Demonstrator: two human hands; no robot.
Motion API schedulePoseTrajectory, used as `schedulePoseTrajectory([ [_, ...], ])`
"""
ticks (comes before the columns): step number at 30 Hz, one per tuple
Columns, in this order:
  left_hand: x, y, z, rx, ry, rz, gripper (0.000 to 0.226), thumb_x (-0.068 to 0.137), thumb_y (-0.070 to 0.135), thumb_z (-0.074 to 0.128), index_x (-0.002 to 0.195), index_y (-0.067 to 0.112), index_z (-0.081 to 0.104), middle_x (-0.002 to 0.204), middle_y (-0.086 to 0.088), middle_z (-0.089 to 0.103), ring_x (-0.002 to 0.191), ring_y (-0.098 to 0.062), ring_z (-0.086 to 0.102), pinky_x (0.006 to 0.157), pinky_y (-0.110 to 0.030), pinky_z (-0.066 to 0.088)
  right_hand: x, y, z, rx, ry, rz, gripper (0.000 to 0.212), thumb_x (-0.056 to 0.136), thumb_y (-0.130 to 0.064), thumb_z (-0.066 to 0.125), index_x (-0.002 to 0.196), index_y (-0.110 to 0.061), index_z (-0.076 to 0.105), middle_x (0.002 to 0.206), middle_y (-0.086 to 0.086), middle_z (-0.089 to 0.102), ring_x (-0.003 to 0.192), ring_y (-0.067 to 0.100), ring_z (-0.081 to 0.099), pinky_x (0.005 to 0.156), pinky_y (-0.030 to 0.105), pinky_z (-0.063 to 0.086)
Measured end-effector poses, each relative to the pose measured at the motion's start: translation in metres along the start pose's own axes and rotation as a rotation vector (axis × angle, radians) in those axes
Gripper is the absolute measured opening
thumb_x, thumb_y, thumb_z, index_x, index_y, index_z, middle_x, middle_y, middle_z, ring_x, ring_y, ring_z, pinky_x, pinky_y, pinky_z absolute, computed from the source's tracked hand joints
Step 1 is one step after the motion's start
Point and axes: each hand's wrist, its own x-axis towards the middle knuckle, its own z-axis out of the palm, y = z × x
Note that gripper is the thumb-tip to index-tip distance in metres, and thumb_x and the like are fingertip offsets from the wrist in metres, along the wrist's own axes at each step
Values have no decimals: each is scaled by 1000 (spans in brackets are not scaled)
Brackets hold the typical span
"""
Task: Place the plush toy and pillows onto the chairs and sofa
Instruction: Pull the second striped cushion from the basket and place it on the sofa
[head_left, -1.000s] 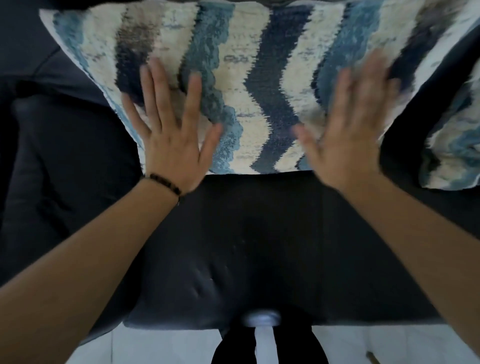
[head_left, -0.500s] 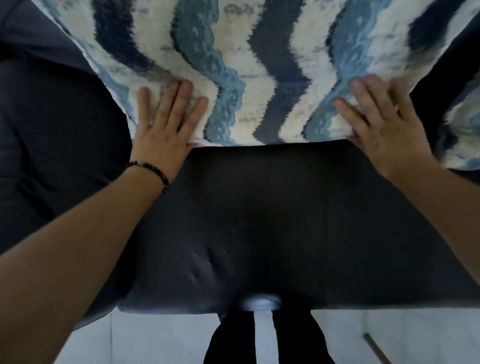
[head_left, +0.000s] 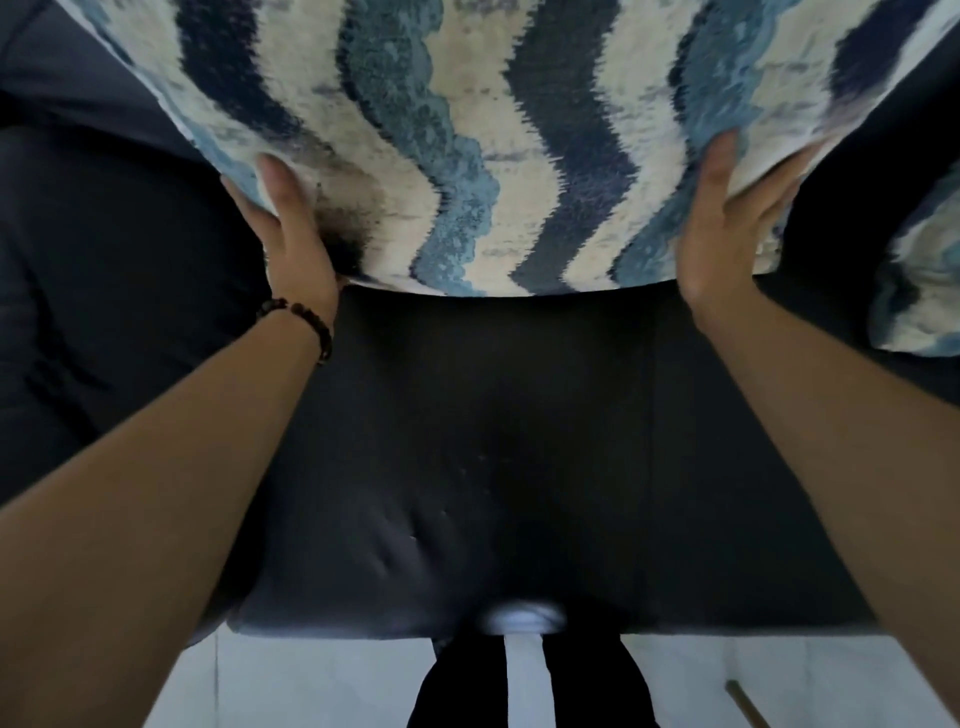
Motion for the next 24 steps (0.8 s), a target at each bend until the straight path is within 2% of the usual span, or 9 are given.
schedulePoseTrajectory([
  [3,-11,5,-9,-19,40,54,97,83,82,29,159,37,-11,170,6,-3,155,-22,12,123,-54,18,-16,3,-20,17,6,-135,93,103,-54,42,160,-8,-14,170,16,-9,158,28,-4,127,38,1],
  [6,-32,42,-7,97,255,339,76,104,55,26,161,13,-3,169,-14,-6,156,-26,0,124,-34,1,-24,-27,-33,-54,208,-273,94,103,-55,43,158,6,-3,165,32,-11,156,41,-9,118,12,-6],
  [8,-28,78,0,259,391,532,88,100,67,28,159,4,12,165,-27,3,155,-36,4,123,-30,6,-7,-56,-33,-181,334,-417,101,100,-66,38,155,14,10,159,44,-5,153,52,-1,126,28,0],
  [9,-21,93,5,387,433,598,95,96,74,28,158,3,19,164,-30,8,154,-41,8,124,-37,11,5,-71,-30,-265,355,-473,104,98,-71,36,155,13,14,158,45,-1,152,54,3,128,41,5],
  [11,-2,112,19,719,449,604,92,91,79,26,159,17,24,165,-27,10,153,-45,8,122,-54,11,30,-94,-21,-467,312,-458,100,95,-77,32,161,-3,17,164,36,2,153,53,2,125,54,8],
  [13,12,123,30,910,372,538,86,89,80,19,160,30,18,168,-18,5,154,-42,1,120,-64,8,43,-102,-12,-605,265,-396,98,89,-83,26,163,-19,15,168,26,1,154,51,-4,124,58,7],
  [15,21,123,37,968,350,513,84,90,78,13,161,32,13,169,-15,2,155,-39,-1,118,-67,9,47,-100,-7,-693,241,-377,100,86,-87,20,163,-25,13,169,24,-1,153,51,-6,123,60,6],
  [20,18,118,44,1012,359,499,80,92,75,12,161,32,10,169,-14,2,155,-38,0,117,-67,12,46,-99,-4,-746,152,-313,102,84,-90,20,164,-28,5,169,23,-8,152,52,-12,121,67,1],
  [24,5,114,38,978,403,547,78,96,71,14,161,29,15,167,-20,5,154,-42,2,119,-65,8,39,-100,-13,-686,142,-343,101,86,-88,24,164,-27,7,169,22,-8,153,50,-11,122,65,1],
])
